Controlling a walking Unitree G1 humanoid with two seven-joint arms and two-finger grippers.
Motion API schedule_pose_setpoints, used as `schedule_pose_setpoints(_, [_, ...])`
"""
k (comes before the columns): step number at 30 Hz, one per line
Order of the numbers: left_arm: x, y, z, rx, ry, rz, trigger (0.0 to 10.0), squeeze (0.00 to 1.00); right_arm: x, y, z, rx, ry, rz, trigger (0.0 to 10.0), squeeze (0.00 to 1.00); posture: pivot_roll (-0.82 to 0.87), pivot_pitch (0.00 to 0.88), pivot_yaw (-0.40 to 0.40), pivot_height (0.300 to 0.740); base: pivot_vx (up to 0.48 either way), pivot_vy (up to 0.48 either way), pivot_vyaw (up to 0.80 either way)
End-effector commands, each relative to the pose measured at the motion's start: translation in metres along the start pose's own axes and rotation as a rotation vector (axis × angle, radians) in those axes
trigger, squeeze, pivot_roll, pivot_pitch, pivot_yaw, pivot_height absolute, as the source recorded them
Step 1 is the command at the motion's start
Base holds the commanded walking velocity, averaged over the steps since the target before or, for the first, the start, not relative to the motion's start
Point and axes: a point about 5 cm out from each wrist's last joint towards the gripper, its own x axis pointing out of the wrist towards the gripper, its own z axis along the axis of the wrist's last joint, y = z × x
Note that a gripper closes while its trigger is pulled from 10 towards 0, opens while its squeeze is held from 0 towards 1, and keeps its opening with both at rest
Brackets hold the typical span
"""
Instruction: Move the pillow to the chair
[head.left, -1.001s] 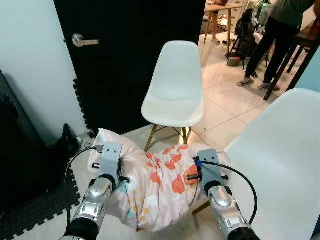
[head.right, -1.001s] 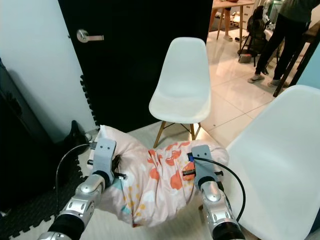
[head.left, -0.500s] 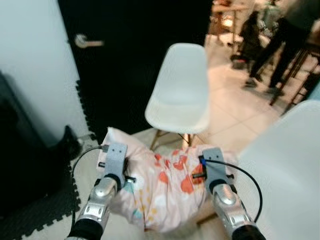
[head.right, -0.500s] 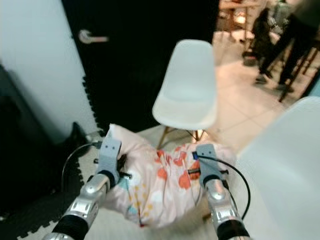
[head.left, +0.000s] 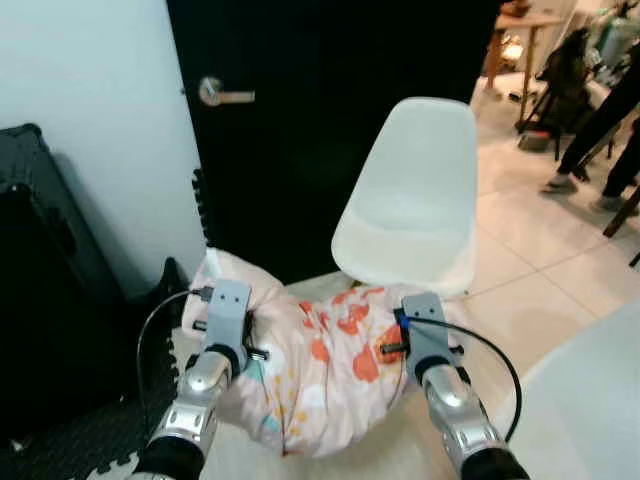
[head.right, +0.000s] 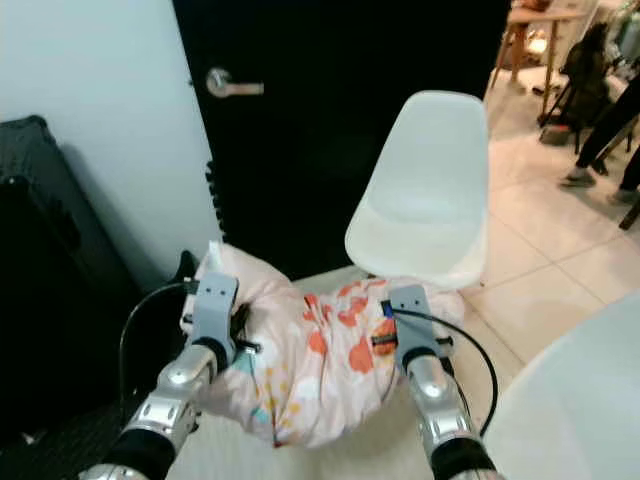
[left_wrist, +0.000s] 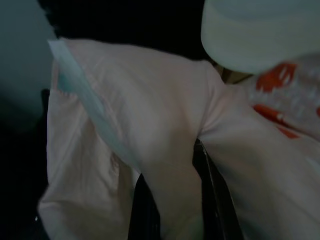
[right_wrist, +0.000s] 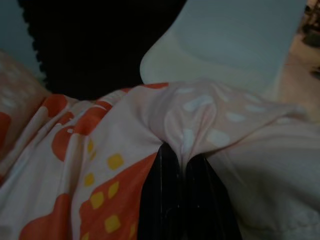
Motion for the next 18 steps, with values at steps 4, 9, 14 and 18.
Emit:
schedule_pose_setpoints(4, [0.0045, -0.0054, 0.0138, 0.022, -0.057, -0.031, 10.0, 0.00, -0.0001, 0.0030, 0.0024, 0.009, -0.020, 0.009, 10.0, 0.00, 0.00, 0.032, 0.007, 0.740, 0.352, 0.000, -0.80])
schedule_pose_setpoints(9, [0.0048, -0.0047, 0.0143, 0.023, -0.058, -0.033, 10.0, 0.00, 0.0000, 0.0010, 0.0024, 0.024, -0.020, -0.008, 10.0, 0.00, 0.00, 0.032, 0.011, 0.740, 0.352, 0.000, -0.74])
schedule_pose_setpoints(14, [0.0055, -0.0049, 0.0151, 0.024, -0.058, -0.037, 10.0, 0.00, 0.0004, 0.0001, 0.0033, 0.013, -0.024, -0.011, 10.0, 0.00, 0.00, 0.034, 0.013, 0.740, 0.352, 0.000, -0.10])
schedule_pose_setpoints(18, [0.0059, -0.0053, 0.0157, 0.024, -0.060, -0.039, 10.0, 0.00, -0.0001, 0.0003, 0.0025, 0.004, -0.025, -0.011, 10.0, 0.00, -0.01, 0.032, 0.015, 0.740, 0.352, 0.000, 0.00])
